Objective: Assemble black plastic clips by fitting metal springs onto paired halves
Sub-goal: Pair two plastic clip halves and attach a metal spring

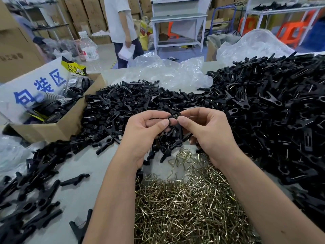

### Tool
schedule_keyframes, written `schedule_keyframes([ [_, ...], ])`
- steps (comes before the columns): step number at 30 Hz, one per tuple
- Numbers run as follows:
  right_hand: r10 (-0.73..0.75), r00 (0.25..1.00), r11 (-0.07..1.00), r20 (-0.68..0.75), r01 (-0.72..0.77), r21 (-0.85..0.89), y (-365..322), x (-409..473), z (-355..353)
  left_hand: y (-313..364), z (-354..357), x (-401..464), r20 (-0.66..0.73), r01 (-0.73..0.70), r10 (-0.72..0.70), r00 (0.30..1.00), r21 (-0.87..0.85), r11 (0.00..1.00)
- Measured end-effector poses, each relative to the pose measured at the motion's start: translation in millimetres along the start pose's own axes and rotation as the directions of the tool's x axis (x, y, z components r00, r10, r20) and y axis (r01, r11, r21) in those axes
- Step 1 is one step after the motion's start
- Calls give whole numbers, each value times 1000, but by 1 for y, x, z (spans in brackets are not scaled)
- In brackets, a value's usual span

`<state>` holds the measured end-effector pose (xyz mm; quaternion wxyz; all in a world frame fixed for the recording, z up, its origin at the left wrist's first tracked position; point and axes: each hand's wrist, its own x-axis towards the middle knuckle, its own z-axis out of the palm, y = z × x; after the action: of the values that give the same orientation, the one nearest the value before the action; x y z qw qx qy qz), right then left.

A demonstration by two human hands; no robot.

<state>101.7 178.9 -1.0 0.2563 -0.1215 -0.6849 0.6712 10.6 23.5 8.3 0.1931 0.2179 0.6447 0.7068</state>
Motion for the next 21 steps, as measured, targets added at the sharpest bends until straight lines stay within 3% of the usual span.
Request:
schedule_keyframes([
  [13,-4,998,1000,56,5,-22,0,1,-3,2,5,-1,-19,28,-29,999,-31,999],
  [21,-12,997,1000,83,11,21,-4,0,-4,3,1,-2,110,46,-37,993,-82,996],
])
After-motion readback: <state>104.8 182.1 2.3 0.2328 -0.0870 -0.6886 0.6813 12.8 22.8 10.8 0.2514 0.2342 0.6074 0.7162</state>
